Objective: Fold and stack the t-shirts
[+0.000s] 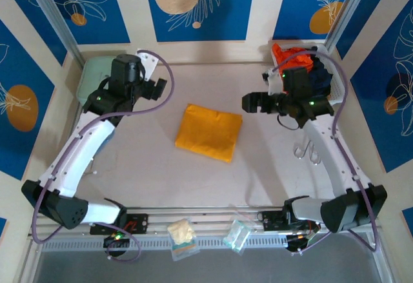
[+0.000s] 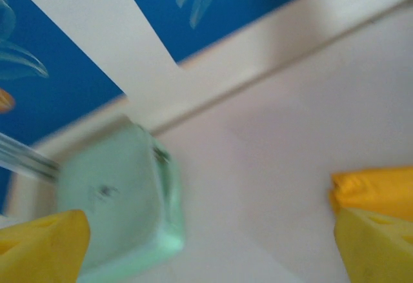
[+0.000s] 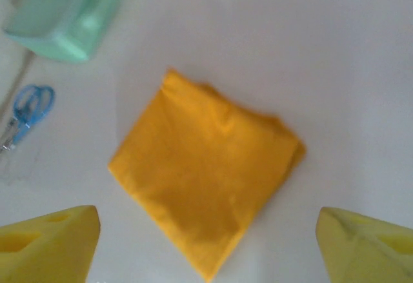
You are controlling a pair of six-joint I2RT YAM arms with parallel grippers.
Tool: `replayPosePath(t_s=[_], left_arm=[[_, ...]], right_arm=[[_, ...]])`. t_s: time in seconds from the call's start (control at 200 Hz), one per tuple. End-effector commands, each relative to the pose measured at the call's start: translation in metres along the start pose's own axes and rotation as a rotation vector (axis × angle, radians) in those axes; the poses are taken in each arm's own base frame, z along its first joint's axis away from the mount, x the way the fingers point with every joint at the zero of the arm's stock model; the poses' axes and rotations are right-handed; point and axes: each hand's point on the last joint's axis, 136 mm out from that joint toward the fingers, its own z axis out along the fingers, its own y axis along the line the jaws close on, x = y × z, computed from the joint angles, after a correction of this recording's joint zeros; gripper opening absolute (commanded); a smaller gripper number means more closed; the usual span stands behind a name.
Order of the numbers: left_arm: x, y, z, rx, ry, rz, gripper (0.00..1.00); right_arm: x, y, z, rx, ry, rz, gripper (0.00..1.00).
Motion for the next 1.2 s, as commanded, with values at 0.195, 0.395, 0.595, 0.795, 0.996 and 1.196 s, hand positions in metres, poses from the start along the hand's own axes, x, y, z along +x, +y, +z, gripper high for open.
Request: replayPosePath(t_s=[0.195,0.395,0.595,0.795,0.996,1.196], left_arm=[[0.126,-0.087,0.032,0.261,0.494,-0.239,0.82],[0.154,-0.126,0.072,0.283,0.593,-0.203,0.8],[0.17,-0.146,0.108,0.266,0.673,-0.188,0.81],[0.183,-0.168,0.131,0.31,0.731,-0.21,0.81],[0.195,-0.185,0.149,0.347,0.775,-0.205,0.77],[0.213,-0.203,0.162,0.381,0.828,-0.192,0.63]], right_arm=[[0.094,-0.024,0.064,0.132,0.217,0.421,0.77],[0.115,-0.014,0.111,0.172,0.307,0.427,0.75],[0.122,-0.015,0.146,0.261,0.353,0.423,0.71],[0.132,-0.028,0.167,0.341,0.379,0.448,0.71],[0.145,-0.031,0.183,0.364,0.427,0.454,0.67],[0.157,-0.034,0.191,0.382,0.463,0.459,0.59]])
